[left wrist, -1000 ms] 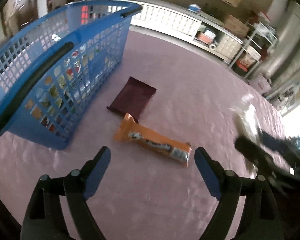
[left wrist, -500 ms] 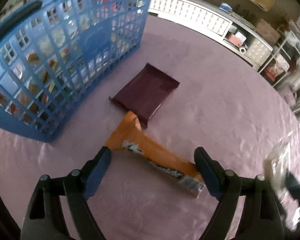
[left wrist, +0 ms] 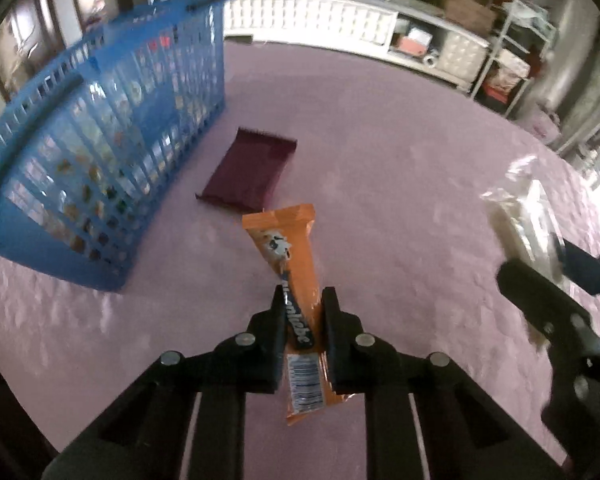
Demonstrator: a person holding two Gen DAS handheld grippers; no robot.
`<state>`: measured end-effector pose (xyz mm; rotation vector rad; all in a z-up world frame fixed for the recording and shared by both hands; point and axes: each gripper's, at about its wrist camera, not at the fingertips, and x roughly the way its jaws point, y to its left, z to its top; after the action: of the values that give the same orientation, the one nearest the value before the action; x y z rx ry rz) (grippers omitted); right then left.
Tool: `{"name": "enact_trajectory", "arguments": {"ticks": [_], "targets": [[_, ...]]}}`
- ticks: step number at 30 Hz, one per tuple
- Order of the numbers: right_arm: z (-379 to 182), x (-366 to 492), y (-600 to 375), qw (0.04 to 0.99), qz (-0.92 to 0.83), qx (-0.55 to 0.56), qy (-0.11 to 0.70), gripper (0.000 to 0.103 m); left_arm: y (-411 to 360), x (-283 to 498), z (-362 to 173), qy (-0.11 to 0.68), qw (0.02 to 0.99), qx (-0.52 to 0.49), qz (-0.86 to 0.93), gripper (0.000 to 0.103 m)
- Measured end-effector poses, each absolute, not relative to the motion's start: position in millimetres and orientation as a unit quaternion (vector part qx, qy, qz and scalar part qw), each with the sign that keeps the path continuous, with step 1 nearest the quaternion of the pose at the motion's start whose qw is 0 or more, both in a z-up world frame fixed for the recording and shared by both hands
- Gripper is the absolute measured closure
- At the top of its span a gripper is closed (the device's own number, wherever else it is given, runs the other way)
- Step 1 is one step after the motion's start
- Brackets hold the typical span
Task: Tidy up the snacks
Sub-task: 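Carry the cracker pack and orange bar over the blue basket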
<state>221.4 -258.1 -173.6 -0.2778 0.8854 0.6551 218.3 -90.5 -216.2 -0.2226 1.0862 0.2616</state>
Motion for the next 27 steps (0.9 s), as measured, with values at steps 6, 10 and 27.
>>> {"name": "enact_trajectory", "arguments": {"ticks": [6, 10, 27], "targets": [[-143.3, 204.4, -260.6, 0.852, 0.295, -0.114, 0.416, 0.051, -95.4, 194.6, -175.0, 0.486, 0.866, -0.083, 0.088, 0.089], [-114.8, 185.1, -257.0, 0.864, 0.288, -0.121, 0.396, 0.051, -85.4, 174.1, -147.0, 0.46, 0.881, -0.09, 0.07, 0.089], [-40.7, 123.7, -212.4, 0.889, 0.278, -0.127, 0.34, 0.051, -27.1, 116.4, -69.3, 0.384, 0.921, -0.07, 0.02, 0.089]]}}
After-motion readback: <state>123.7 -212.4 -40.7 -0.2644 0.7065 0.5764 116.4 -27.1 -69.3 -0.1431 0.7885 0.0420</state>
